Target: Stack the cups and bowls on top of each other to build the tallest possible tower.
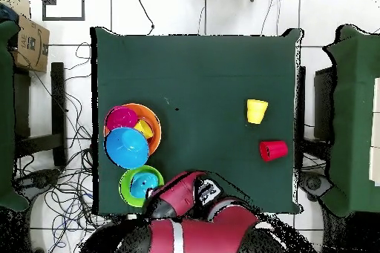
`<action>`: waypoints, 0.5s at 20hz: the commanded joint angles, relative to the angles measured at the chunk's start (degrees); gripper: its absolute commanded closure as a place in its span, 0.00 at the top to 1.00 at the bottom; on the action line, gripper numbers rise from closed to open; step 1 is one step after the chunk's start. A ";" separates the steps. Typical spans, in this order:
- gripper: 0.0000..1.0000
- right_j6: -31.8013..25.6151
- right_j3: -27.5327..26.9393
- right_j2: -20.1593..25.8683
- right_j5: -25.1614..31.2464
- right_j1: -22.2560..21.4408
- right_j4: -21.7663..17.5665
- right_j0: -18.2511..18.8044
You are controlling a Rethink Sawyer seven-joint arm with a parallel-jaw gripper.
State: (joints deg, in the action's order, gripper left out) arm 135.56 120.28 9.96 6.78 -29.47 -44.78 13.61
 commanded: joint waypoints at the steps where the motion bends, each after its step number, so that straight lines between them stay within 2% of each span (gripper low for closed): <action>1: 1.00 0.83 -7.42 -2.14 -3.34 3.99 -3.97 -2.57; 3: 1.00 1.77 -7.80 -3.53 -3.70 4.09 -3.71 -4.11; 4: 0.00 2.24 -7.99 -4.22 -3.87 4.14 -3.58 -4.88; 7: 0.00 2.79 -7.59 -4.52 -4.24 4.60 -2.47 -5.23; 8: 0.00 3.45 -8.25 -6.23 -4.55 4.43 -2.31 -7.33; 10: 0.00 3.32 -8.22 -6.36 -4.34 4.43 -1.54 -7.73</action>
State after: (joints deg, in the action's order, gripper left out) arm 135.56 120.09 4.84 4.45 -27.86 -45.52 9.11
